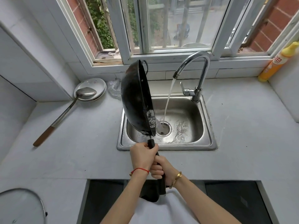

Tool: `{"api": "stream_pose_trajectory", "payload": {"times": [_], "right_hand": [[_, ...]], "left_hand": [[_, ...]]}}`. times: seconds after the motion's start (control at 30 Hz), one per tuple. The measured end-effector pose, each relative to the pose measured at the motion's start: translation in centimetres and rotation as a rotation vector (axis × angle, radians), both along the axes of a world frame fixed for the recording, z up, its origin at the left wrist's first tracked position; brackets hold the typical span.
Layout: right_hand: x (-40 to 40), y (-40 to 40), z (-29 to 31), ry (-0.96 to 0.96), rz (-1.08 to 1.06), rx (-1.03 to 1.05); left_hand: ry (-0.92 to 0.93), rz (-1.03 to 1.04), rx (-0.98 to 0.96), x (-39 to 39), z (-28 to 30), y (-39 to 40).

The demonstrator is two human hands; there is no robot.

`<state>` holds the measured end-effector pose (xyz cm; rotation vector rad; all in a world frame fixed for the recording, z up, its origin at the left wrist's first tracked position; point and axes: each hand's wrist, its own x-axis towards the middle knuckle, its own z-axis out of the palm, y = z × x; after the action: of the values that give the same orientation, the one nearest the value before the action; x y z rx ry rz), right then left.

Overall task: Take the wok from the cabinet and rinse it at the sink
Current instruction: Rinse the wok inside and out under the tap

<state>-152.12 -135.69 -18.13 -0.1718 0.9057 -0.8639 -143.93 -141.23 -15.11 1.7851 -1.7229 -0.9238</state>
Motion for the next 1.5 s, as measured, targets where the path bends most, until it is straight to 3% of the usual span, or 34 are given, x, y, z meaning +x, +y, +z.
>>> {"api": "stream_pose_trajectory", "payload": {"times": [0.57, 0.8, 0.9, 1.0, 1.1, 1.23, 1.37, 1.5], "right_hand": [[-0.5, 0.2, -0.3, -0.169, -0.075, -0.015], [-0.8, 0.1, -0.5, -0.225, -0.099, 0.005], [-0.9, 0.0, -0.9, -0.249, -0.101, 0.006], [-0.8, -0.1, -1.1, -0.287, -0.135, 0.010], [-0.7, -0.2, -0.7, -0.426, -0.171, -0.009], [-0.9, -0.3, -0.2, -0.548, -0.183, -0.061], [-1.9, 0.1, -0.4, -0.527, -0.161, -0.071], [-2.3, 0.5, 0.1, -0.195, -0.116, -0.003]], "left_hand": [[-0.029, -0.013, -0.033, -1.0, -0.2, 0.0], [0.058, 0.036, 0.059, -1.1, -0.3, 0.1], [0.254, 0.055, 0.340, -1.0, -0.9, -0.3], [0.783, -0.046, 0.779, -0.7, -0.9, -0.4], [1.181, -0.054, 0.976, -0.3, -0.9, -0.3], [1.221, -0.096, 0.934, -0.3, -1.4, -0.6], [1.188, -0.117, 0.891, -1.0, -1.9, -0.4], [1.186, -0.060, 0.897, -1.2, -2.3, 0.0]]}}
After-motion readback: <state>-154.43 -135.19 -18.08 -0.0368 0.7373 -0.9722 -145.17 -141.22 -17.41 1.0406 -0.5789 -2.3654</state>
